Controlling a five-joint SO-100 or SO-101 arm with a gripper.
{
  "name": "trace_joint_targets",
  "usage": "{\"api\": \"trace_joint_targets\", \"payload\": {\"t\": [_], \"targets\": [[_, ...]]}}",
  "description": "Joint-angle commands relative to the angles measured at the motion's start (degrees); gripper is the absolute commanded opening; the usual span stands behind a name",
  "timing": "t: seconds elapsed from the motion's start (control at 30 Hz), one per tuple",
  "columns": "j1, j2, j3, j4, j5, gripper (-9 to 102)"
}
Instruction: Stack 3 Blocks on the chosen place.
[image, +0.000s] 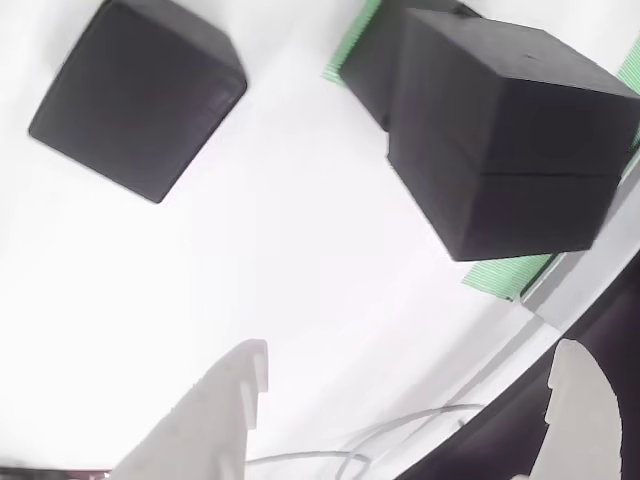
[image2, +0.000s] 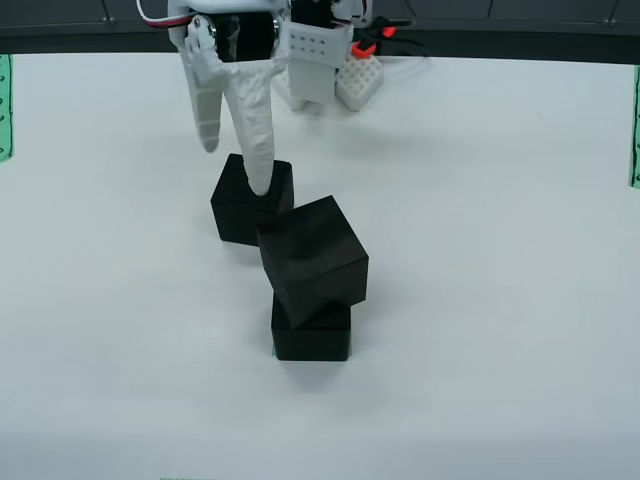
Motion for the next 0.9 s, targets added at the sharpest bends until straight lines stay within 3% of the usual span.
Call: {"api": "trace_joint_targets", "payload": {"t": [0.0,0.23,0.5,0.87], "targets": [[4.5,4.9,3.5,0.0,-17.8,34],[7.6,6.9,13.7,-0.5,-41.9,34],[7.6,2.8,19.8,-3.9,-50.4,36],[7.4,-5.5,21.4,-10.5,-51.8,36]]}}
